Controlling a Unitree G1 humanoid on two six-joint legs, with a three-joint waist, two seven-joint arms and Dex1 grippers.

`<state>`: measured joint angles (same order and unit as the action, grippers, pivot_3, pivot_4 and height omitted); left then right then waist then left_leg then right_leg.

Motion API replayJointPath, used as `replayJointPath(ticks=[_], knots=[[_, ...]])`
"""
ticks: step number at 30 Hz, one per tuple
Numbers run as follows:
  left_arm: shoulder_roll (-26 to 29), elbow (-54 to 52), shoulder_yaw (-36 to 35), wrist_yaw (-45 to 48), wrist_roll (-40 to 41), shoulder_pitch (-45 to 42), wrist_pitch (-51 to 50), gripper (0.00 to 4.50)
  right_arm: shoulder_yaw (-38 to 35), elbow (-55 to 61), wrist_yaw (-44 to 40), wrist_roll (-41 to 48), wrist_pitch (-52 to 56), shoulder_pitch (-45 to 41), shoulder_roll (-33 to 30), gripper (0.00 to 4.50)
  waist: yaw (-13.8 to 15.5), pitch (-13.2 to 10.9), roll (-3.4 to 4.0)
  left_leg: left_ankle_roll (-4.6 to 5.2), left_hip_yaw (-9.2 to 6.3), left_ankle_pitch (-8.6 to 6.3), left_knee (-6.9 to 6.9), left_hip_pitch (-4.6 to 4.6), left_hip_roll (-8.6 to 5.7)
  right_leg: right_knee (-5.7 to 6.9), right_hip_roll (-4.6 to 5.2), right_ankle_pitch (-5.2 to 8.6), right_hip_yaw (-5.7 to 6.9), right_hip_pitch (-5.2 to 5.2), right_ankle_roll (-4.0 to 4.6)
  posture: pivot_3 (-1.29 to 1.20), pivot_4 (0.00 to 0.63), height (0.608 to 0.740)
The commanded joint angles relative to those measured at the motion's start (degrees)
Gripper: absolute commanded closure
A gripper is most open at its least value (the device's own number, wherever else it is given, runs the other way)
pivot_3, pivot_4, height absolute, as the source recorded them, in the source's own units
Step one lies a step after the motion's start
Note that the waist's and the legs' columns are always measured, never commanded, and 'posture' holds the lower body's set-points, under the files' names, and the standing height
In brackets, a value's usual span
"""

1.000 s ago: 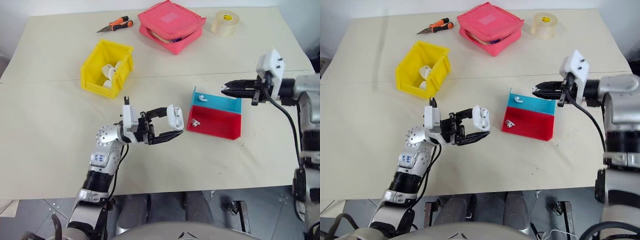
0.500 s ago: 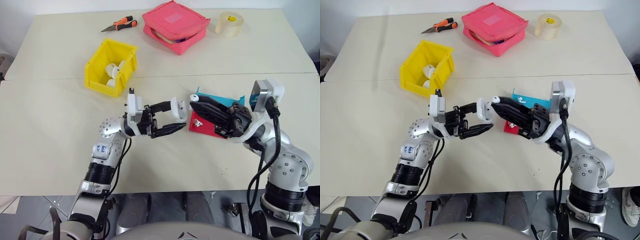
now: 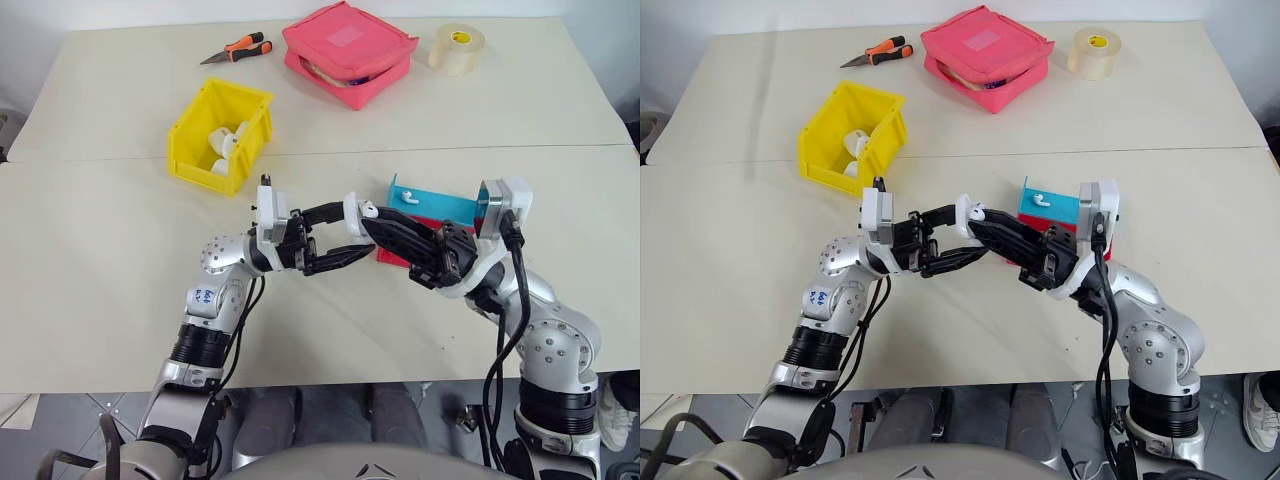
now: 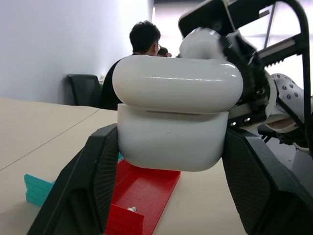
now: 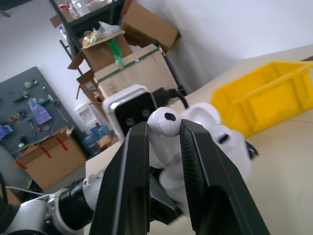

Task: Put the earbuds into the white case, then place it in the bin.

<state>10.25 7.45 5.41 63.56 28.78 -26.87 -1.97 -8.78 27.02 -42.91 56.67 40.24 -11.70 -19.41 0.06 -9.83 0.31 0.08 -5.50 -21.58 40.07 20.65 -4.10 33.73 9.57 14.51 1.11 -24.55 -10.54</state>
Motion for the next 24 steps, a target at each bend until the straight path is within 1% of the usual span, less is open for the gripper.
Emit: replayJointPath(ticks=[1,8,12,15,17,18,23,24], knots=[[-0.2,-2.6,-0.7,0.1,1.2,-0.9,0.0,1.73,0.3,0.3,-0.9,0.2,-2.1,0.9,0.0,3.99,0.0,0.0,0.00,0.00,0.00,0.00,0.00,0.00,0.00,0.00,0.00,0.00,0.00,0.00,0.00,0.00,0.150,0.740],[0.0,-2.8,-1.0,0.1,1.3,-1.1,-0.1,1.73,2.4,-1.3,-2.3,-2.1,-4.1,1.9,-0.6,3.99,0.0,0.0,0.00,0.00,0.00,0.00,0.00,-0.01,0.00,0.00,0.00,0.00,0.00,0.00,0.00,0.00,0.150,0.740],[-0.1,-2.7,-1.0,0.1,1.2,-1.3,0.0,1.73,5.2,-1.6,-3.2,-5.7,-5.9,2.0,-1.6,3.99,0.0,0.0,0.00,0.00,0.01,0.00,0.00,-0.01,0.00,0.00,0.00,0.00,0.00,0.00,0.00,0.00,0.150,0.740],[-0.1,-2.6,-1.0,0.2,1.2,-1.4,0.1,1.73,6.5,-1.8,-2.1,-6.1,-4.0,1.5,-2.9,3.99,0.0,0.0,0.00,0.00,0.00,0.00,0.00,-0.01,0.00,0.00,0.00,0.00,0.00,0.00,0.00,0.00,0.150,0.740],[-0.1,-2.5,-1.0,0.3,1.2,-1.5,0.3,1.73,7.2,-1.8,-2.4,-7.4,-5.1,1.2,-3.3,3.23,0.0,0.0,0.00,0.00,0.00,0.00,0.00,-0.01,0.00,-0.01,0.00,0.00,0.00,0.01,0.00,0.00,0.150,0.740],[-0.2,-2.4,-1.0,0.4,1.1,-1.5,0.4,1.73,7.1,-1.8,-2.5,-7.6,-5.8,1.1,-3.4,2.96,0.0,0.0,0.00,0.00,0.00,0.00,0.00,-0.01,0.00,-0.01,0.00,0.00,0.00,0.00,0.00,0.00,0.150,0.740],[-0.6,-2.2,-1.6,0.6,1.7,-1.5,0.2,1.73,5.0,-1.6,-3.4,-6.8,-6.7,1.2,-4.7,1.17,0.1,0.0,0.00,0.00,0.00,0.00,0.00,-0.01,0.00,-0.01,0.00,0.00,0.00,0.01,0.00,0.00,0.150,0.740],[-0.7,-2.0,-1.9,0.3,1.6,-1.4,0.2,1.73,4.0,-1.5,-3.4,-6.4,-6.9,1.3,-5.2,0.88,0.2,0.0,0.00,0.00,0.00,0.00,0.00,-0.01,-0.01,-0.01,0.00,0.00,0.00,0.01,0.00,0.00,0.150,0.740]])
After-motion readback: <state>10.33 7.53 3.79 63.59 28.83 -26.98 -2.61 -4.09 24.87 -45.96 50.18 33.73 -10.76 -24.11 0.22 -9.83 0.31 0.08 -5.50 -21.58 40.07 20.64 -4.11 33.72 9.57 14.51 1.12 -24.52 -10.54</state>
